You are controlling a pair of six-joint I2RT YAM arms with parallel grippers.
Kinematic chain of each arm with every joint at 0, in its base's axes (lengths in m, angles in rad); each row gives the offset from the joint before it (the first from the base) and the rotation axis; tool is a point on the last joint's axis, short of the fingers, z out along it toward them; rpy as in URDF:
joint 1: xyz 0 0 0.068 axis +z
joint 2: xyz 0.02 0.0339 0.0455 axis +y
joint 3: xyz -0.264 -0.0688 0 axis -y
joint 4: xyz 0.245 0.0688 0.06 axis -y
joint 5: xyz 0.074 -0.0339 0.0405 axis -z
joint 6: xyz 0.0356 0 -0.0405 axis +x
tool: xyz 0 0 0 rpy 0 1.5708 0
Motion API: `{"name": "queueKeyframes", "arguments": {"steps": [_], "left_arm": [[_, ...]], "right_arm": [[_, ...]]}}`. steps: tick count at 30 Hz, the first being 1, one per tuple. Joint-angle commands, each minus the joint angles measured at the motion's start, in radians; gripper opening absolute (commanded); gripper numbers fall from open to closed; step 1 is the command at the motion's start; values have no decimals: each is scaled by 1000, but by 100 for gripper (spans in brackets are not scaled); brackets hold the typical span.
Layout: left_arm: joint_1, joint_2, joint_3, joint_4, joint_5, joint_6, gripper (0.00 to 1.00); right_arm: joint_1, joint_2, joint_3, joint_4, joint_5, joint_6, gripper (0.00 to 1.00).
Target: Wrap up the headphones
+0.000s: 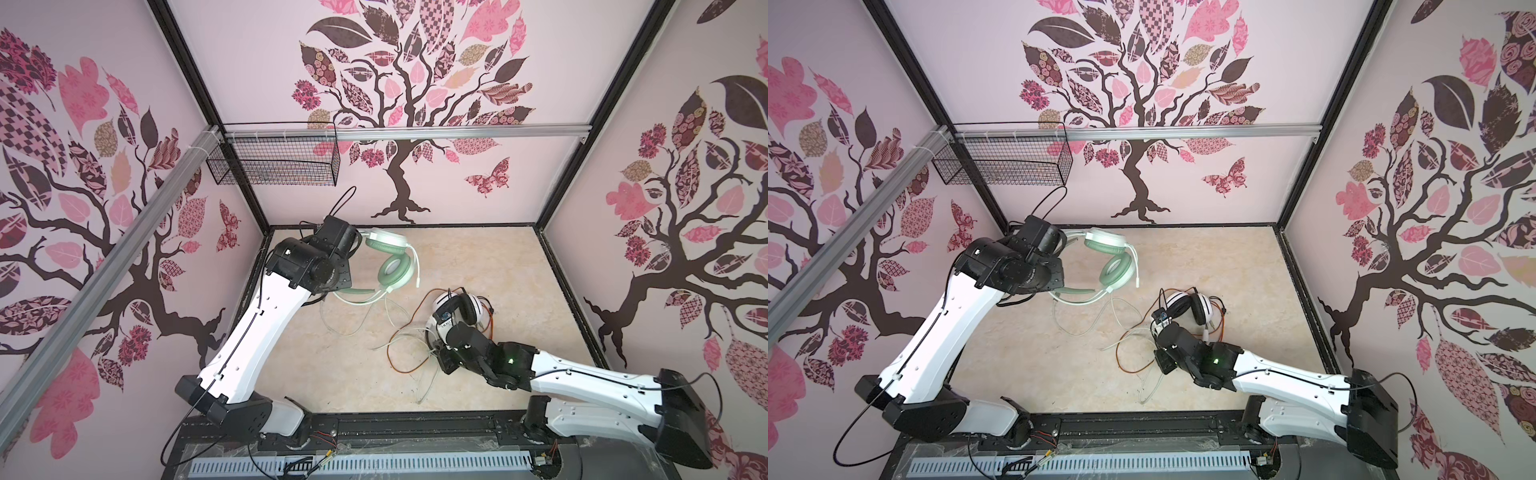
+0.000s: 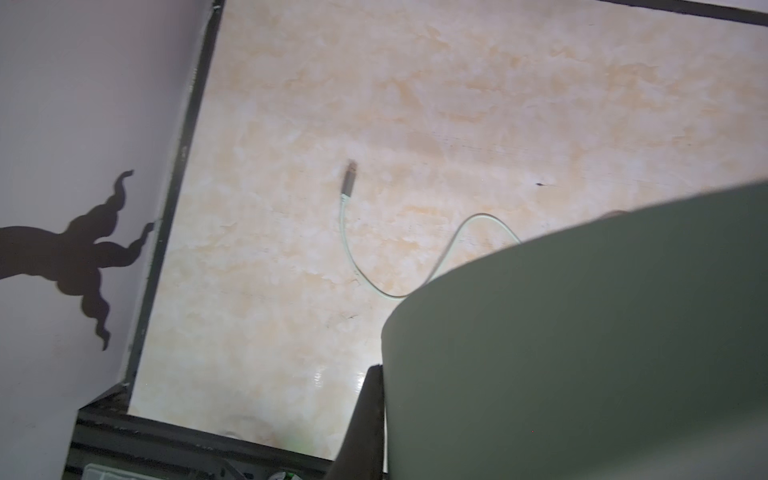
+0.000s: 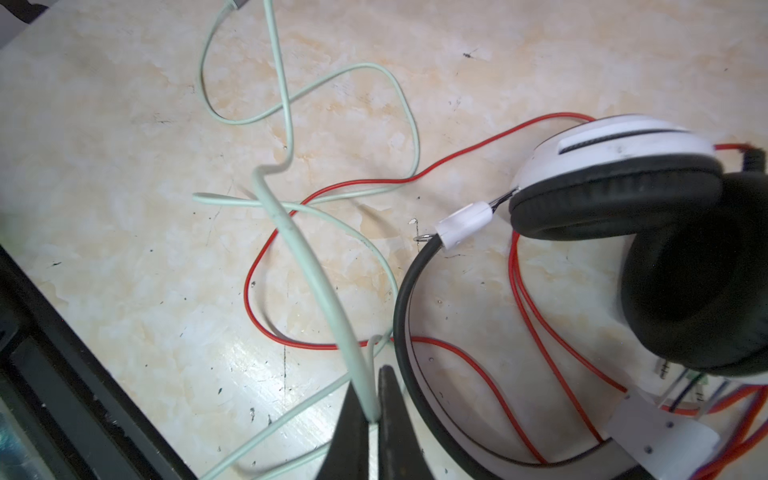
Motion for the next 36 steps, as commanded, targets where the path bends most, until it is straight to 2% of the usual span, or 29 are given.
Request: {"name": "queueKeyframes", "arguments": {"steps": [1,5,11,15,18,20,25,30,36], "left_arm": [[2,-43,-72,115,-102,-14,0],[1,-53,-148,156,-138,-26,0],[1,-40,-199,142,-178,-26,0],[1,-58,-253,148,-206,-1,0],[0,-81,-313,173,-172,48,0],[1,-105,-355,215,-104,109,0],[-2,-132,-405,223,-25,145,0],[-5,-196,-483,291,132,227,0],[-25,-195,-521,281,181,237,0]], "right_arm": [[46,-66,59,-106,17,-12,0],[135,-74,141,-191,74,6,0],[246,-9,318,-288,178,25,0],[282,34,457,-376,267,8,0],[282,58,553,-434,332,-28,0],[283,66,600,-442,378,-79,0],[282,114,717,-445,505,-212,0],[282,183,793,-393,651,-381,0],[267,211,844,-269,775,-591,0]]}}
